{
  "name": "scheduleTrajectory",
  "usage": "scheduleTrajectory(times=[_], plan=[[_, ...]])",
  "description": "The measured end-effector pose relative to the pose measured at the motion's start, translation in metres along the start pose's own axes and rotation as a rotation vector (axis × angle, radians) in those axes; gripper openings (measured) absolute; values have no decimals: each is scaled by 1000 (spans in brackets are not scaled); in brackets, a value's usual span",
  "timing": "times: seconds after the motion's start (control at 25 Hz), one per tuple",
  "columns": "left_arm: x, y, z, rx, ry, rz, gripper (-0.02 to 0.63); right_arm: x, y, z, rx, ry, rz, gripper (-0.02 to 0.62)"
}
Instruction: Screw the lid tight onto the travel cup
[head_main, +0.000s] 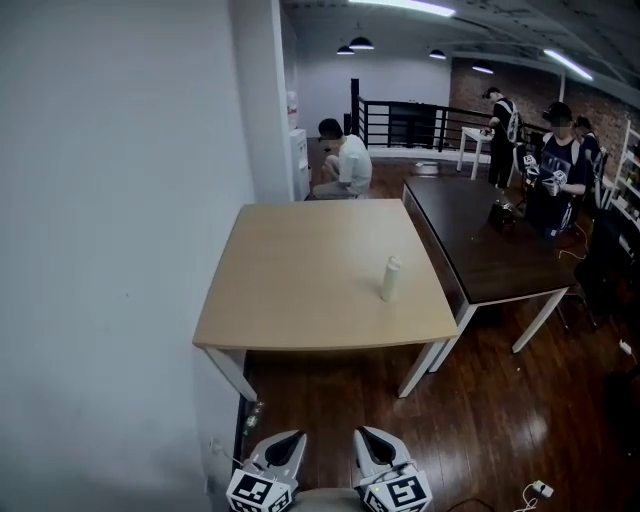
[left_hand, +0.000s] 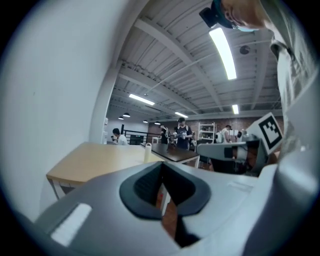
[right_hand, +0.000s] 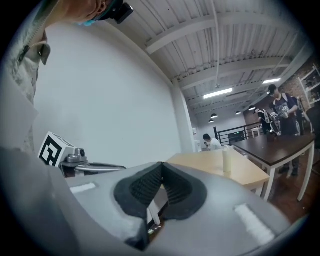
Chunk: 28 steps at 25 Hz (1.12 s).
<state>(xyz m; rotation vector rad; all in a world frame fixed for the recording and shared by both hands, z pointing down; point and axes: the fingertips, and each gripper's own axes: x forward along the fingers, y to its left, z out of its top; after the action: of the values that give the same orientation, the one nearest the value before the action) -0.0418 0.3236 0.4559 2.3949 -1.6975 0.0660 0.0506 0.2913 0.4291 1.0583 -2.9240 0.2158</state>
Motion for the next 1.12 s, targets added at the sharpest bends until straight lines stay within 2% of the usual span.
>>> scheduleTrajectory(times=[0.12,0.24,0.36,0.52,0.84,1.12], plan=[[-3,-40,-4,-6,-20,-13,2,-32,-2,-7,-18,10,26,0],[-6,-74,-15,-16,3,-36,2,-66,-9,-20,-2,35,7,0],[-11,-90,-29,-22,33,-37,2,-94,-14,-25,6,48,-23,-2],[-4,-88,-36,8,54,-7,2,-105,-25,-25,7,34,-46,-2],[-4,-57,-37,3,46,200,0,-92,-40,-28,25,37,-65,-2],[-8,-63,-50,-33,67,195,0,-94,-32,-37,24,69,-35,-2]])
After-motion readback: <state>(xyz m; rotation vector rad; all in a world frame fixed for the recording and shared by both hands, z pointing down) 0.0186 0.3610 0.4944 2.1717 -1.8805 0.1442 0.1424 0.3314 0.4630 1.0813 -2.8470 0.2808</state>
